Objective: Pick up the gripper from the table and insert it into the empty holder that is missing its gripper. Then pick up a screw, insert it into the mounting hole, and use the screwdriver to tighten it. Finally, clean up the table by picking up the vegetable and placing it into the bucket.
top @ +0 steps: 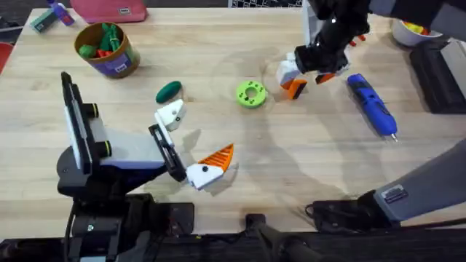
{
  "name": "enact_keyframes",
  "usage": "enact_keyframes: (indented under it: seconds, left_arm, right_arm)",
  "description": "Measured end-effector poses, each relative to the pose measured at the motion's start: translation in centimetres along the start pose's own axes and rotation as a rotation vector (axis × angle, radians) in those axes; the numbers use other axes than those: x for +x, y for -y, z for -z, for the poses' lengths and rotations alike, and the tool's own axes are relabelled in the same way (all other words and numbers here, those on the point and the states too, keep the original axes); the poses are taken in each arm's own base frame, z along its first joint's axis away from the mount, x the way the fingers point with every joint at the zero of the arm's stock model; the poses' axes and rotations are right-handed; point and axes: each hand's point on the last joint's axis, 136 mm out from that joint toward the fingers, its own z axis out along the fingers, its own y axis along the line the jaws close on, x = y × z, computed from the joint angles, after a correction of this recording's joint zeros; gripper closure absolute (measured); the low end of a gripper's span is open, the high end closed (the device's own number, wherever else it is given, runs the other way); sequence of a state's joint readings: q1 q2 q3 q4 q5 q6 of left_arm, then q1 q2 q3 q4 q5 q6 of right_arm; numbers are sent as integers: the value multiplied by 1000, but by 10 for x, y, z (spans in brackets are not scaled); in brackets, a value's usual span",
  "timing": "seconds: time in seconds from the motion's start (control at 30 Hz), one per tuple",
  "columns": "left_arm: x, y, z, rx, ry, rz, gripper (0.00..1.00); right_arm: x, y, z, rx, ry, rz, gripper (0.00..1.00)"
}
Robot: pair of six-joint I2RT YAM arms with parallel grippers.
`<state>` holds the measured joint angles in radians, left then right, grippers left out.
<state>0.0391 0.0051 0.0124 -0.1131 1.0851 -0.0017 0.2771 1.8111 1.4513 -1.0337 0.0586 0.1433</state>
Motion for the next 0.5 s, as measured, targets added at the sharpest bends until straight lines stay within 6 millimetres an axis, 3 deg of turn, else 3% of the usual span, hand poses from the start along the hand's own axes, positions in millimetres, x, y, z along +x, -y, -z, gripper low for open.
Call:
enact_keyframes:
  seconds: [0.33, 0.5]
  left_arm:
    - [0, 0, 0, 0, 0, 0, 14]
    - [0, 0, 0, 0, 0, 0, 12]
  right_arm:
    - [-2, -4, 0, -3, 11, 20, 198]
    - [-2, -4, -1, -4, 10, 23, 311]
